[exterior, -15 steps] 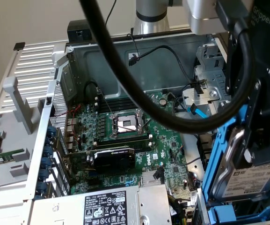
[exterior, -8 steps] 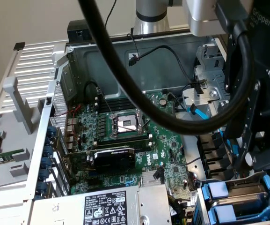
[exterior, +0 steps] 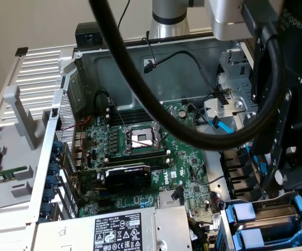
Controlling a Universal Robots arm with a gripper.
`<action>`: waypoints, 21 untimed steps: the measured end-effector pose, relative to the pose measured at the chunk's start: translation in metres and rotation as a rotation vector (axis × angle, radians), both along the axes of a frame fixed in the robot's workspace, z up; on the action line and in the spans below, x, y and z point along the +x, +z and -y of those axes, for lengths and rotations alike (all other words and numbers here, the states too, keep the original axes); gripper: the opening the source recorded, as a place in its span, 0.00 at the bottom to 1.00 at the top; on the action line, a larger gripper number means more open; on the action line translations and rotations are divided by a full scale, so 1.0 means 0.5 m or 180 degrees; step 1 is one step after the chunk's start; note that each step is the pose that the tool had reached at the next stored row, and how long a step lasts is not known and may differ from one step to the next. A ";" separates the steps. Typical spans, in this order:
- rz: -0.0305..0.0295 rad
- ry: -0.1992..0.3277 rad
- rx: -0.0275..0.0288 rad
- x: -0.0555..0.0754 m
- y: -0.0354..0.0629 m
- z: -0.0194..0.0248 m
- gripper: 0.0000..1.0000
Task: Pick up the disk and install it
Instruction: 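Insert the disk into the insertion slot, then insert the first disk wire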
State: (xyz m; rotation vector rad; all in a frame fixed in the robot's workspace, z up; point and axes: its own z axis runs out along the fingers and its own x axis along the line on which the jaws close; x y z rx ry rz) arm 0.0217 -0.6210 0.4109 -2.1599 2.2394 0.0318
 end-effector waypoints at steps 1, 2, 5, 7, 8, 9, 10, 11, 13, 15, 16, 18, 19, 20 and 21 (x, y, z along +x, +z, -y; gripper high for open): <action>0.0000 0.0000 0.0000 0.000 0.000 0.0000 0.45; 0.0000 0.0000 0.0000 0.000 0.000 0.0000 0.45; 0.0000 0.0000 0.0000 0.000 0.000 0.0000 0.45; 0.0000 0.0000 0.0000 0.000 0.000 0.0000 0.45; 0.0000 0.0000 0.0000 0.000 0.000 0.0000 0.45; 0.0000 0.0000 0.0000 0.000 0.000 0.0000 0.45; 0.0000 0.0000 0.0000 0.000 0.000 0.0000 0.45; 0.0000 0.0000 0.0000 0.000 0.000 0.0000 0.45; 0.0001 0.0000 0.0000 0.000 0.000 0.0000 0.45; 0.0001 0.0000 0.0000 0.001 0.000 -0.0002 0.45; 0.0002 0.0000 0.0001 0.003 0.000 -0.0020 0.45; 0.0001 0.0000 0.0001 0.010 0.000 -0.0075 0.45; 0.0002 -0.0001 0.0001 0.013 0.000 -0.0104 0.45; 0.0002 -0.0001 0.0000 0.016 0.000 -0.0135 0.45; 0.0001 -0.0002 0.0000 0.019 0.000 -0.0165 0.45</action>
